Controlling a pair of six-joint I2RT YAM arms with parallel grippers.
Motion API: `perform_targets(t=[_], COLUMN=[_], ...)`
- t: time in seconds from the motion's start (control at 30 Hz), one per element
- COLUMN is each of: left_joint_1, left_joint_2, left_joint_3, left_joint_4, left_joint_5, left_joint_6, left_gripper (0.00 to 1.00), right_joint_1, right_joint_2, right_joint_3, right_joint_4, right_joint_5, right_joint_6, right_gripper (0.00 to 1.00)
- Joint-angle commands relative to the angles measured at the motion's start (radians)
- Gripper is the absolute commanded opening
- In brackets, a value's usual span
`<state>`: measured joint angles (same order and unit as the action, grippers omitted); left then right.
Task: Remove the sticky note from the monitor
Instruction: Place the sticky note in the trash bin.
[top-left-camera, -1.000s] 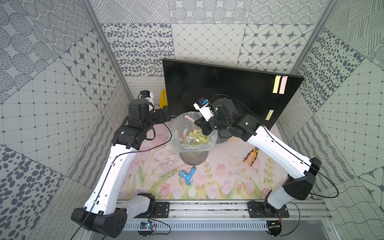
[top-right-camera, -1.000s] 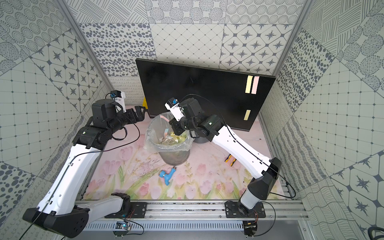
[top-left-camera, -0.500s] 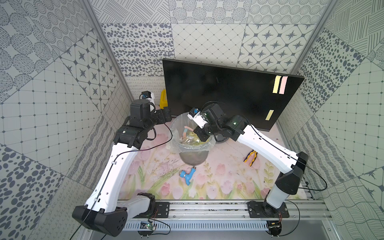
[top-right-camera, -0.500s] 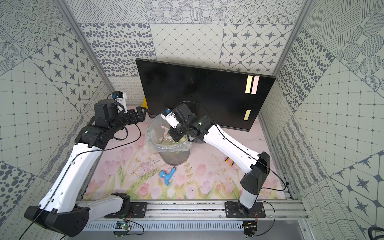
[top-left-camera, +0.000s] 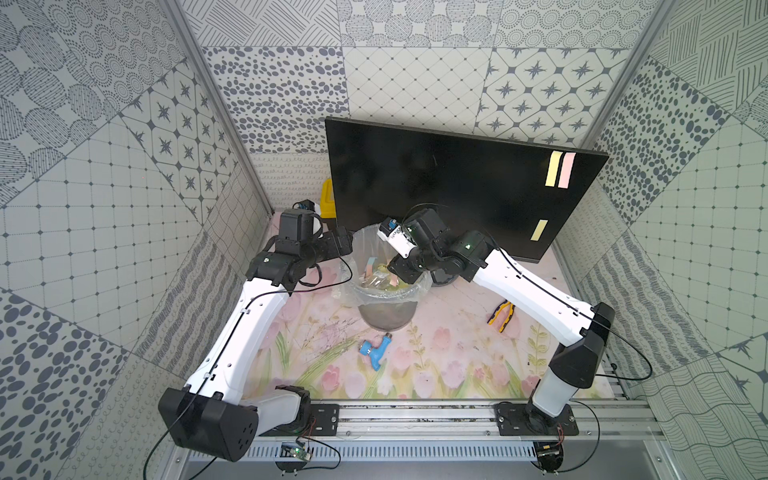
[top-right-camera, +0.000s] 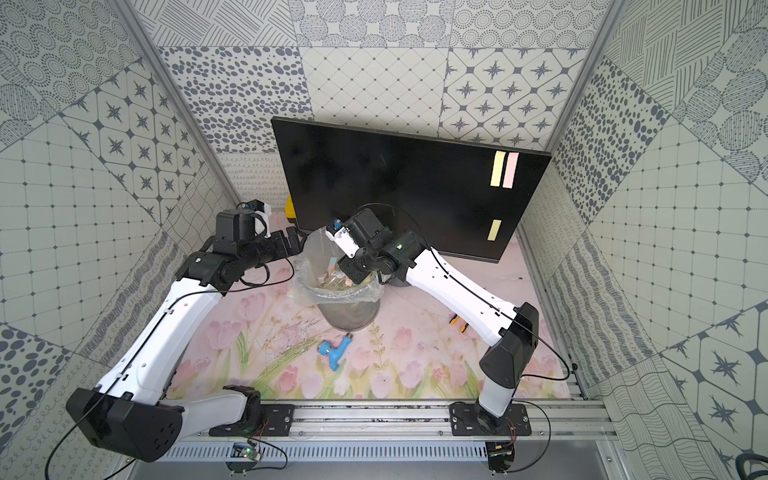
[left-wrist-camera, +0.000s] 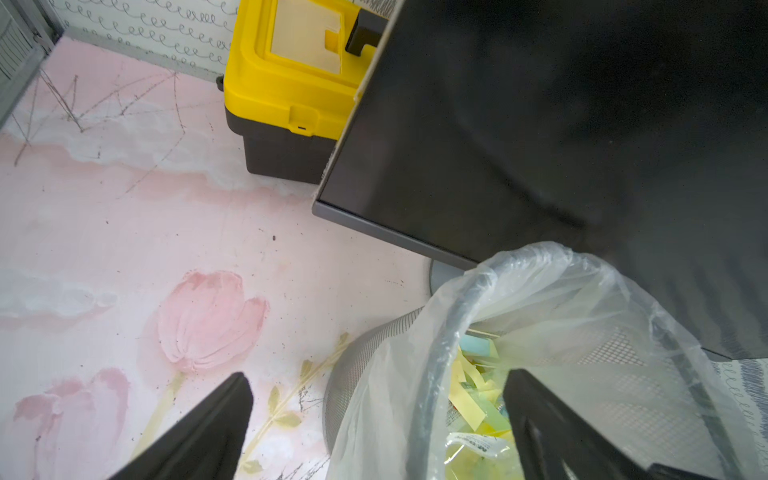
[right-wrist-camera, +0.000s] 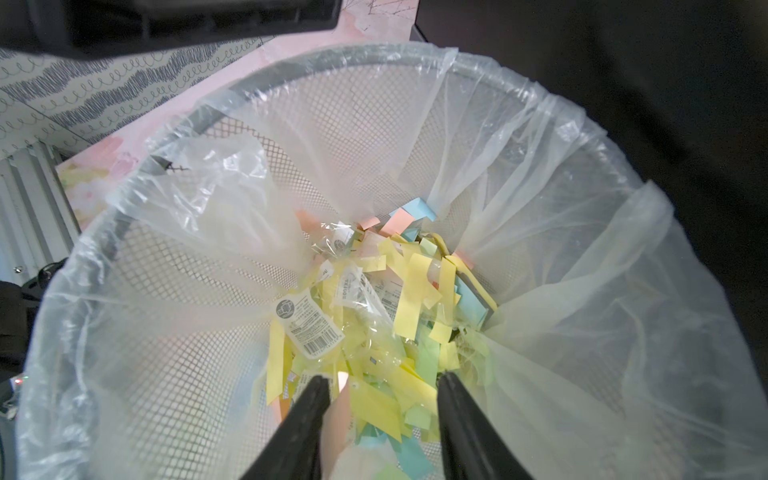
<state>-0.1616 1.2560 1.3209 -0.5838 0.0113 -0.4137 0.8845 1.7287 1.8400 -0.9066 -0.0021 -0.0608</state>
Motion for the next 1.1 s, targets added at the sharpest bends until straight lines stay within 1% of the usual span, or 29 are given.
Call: perform_targets(t=[0.0,0.13,0.37,0.53,0.7,0.93,1.07], left_joint_1=[0.006,0.006,0.008,0.008,0.007,0.007,0.008], left_joint_2=[0.003,0.005,0.002,-0.006,-0.019,-0.039,-0.046], left_joint_3=[-0.011,-0.024,-0.043,-0.052,-0.059,-0.067,-0.071], left_joint_4=[0.059,0.072,0.070,0.062,0.051,0.047,0.045], left_joint_5=[0.087,0.130,0.138,0.134,0.118,0.115,0.112], left_joint_6=[-0.062,-0.080,-0.082,-0.078,-0.069,-0.064,-0.059], left_gripper=[0.99,0.99,0.99,0.99,0.99,0.99,0.99], right_joint_1=[0.004,0.005,0.005,0.010,0.039,0.064,0.068], right_joint_2=[-0.018,-0.028,-0.065,-0.071,-0.050,-0.004,0.019], right_joint_3=[0.038,0.038,0.008,-0.003,-0.007,0.024,0.041], right_joint_4=[0.008,0.008,0.009,0.009,0.008,0.015,0.044], right_joint_5=[0.023,-0.012,-0.213,-0.311,-0.327,-0.344,-0.344], right_joint_6=[0.004,0.015,0.042,0.065,0.058,0.062,0.088], right_gripper=[0.54,0.60,0.64,0.68,0.75,0.79,0.83])
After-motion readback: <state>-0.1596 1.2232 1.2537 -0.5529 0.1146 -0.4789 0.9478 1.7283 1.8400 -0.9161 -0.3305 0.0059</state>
